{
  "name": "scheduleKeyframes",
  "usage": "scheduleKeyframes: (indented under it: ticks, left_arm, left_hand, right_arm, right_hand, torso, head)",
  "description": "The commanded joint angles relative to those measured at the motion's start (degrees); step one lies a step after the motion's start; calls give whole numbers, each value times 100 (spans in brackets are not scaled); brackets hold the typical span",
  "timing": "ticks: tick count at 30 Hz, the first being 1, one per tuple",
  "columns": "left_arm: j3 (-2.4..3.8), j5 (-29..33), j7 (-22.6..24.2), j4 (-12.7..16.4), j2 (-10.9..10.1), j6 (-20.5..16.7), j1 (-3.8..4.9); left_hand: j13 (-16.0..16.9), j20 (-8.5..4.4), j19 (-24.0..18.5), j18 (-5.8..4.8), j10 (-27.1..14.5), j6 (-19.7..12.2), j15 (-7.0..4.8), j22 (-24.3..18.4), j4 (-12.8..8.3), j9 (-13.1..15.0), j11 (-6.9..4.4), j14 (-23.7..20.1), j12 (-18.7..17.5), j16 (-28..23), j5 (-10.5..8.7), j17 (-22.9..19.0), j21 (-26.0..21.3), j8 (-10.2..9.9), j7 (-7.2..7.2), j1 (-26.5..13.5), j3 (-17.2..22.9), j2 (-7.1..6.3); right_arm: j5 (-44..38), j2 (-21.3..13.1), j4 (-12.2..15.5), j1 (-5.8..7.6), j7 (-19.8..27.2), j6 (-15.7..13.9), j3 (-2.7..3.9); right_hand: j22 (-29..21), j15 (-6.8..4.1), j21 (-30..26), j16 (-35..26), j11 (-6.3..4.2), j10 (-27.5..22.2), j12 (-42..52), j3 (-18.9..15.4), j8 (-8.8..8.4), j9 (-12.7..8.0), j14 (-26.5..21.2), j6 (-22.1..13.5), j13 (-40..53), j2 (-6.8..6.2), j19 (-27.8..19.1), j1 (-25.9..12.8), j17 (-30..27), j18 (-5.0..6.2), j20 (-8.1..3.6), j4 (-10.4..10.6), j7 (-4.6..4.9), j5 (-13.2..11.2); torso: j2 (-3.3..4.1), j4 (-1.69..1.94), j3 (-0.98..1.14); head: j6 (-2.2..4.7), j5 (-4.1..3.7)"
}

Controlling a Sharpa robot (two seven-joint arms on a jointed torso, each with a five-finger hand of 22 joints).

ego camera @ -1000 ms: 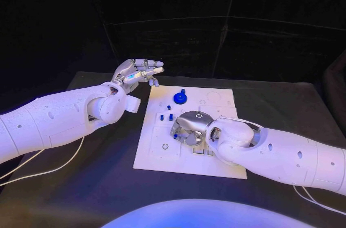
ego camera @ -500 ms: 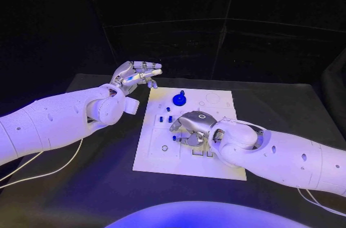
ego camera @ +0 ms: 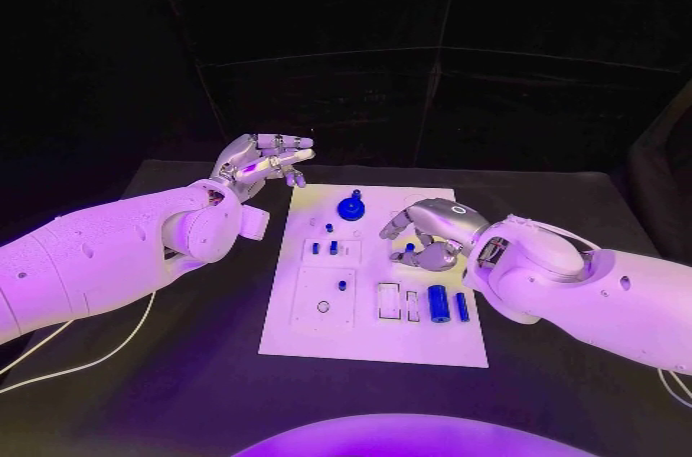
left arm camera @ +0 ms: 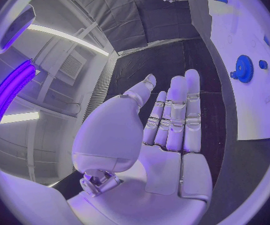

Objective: Assemble the parts on the task board

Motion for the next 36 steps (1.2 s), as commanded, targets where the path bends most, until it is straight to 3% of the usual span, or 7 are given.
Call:
scheduleKeyframes:
  ticks: [1, 14, 24, 30, 36]
  left_arm:
    - [3, 23, 16, 0, 9, 75, 8]
    - [-2, 23, 14, -14, 36, 81, 8]
    - [-2, 23, 10, -11, 32, 82, 8]
    - [-2, 23, 5, -9, 32, 85, 8]
    - [-2, 23, -7, -10, 34, 102, 8]
  left_hand:
    - [-5, -4, 27, 75, -46, -12, 14, -5, 1, -7, -10, -27, 26, -35, 10, -8, -29, 32, 28, -28, -28, 25]
    - [-5, -4, 27, 75, -46, -12, 14, -5, 1, -7, -10, -27, 26, -35, 10, -8, -29, 32, 28, -28, -28, 25]
    - [-3, -4, 31, 76, -45, -6, 13, -17, -7, -4, -13, -32, 47, -36, 10, -17, -42, 45, 24, -6, -37, 34]
    - [-3, -5, 35, 77, -46, -6, 10, -24, -15, -3, -15, -35, 58, -36, 11, -24, -49, 52, 23, 16, -37, 47]
    - [-3, -5, 36, 77, -47, -6, 11, -25, -13, -3, -14, -35, 61, -36, 10, -25, -51, 53, 25, 14, -41, 47]
  right_arm:
    - [150, -108, -31, 72, -134, 301, 1]
    - [-180, -160, -180, 138, -388, 999, 5]
    - [-297, -3, -308, 140, -397, 1164, 4]
    - [-317, 102, -399, 139, -395, 1265, 3]
    - [-415, 187, -499, 139, -445, 1287, 2]
  right_hand:
    - [-20, -25, -33, 56, -13, -67, 31, -83, -18, -11, 105, -6, -4, -29, 7, -32, 53, 38, -39, -3, -81, 31]
    - [-75, -39, -83, 53, -37, -176, 70, -268, -9, -7, 109, 5, 4, 6, -11, 5, 24, 42, -69, -2, -162, 53]
    - [-81, -40, -94, 17, -32, -11, 224, -285, 10, 0, 97, 98, 11, 162, 13, 139, -39, 39, -75, -31, -182, 42]
    - [-15, -80, -50, 38, -82, 244, 330, -135, 60, 16, 108, 291, -6, 330, 67, 206, -23, 30, -104, 0, -148, -96]
    - [127, -111, 46, 103, -114, 430, 340, 69, 81, 18, 135, 450, -16, 413, 154, 263, 48, 5, -133, 23, -145, -254]
  torso:
    - [11, 10, 4]
    - [14, 23, -4]
    - [13, 18, -4]
    - [12, 19, -2]
    - [9, 12, 0]
  head:
    - [36, -37]
    - [52, -60]
    - [42, -62]
    - [42, -58]
    - [34, -54]
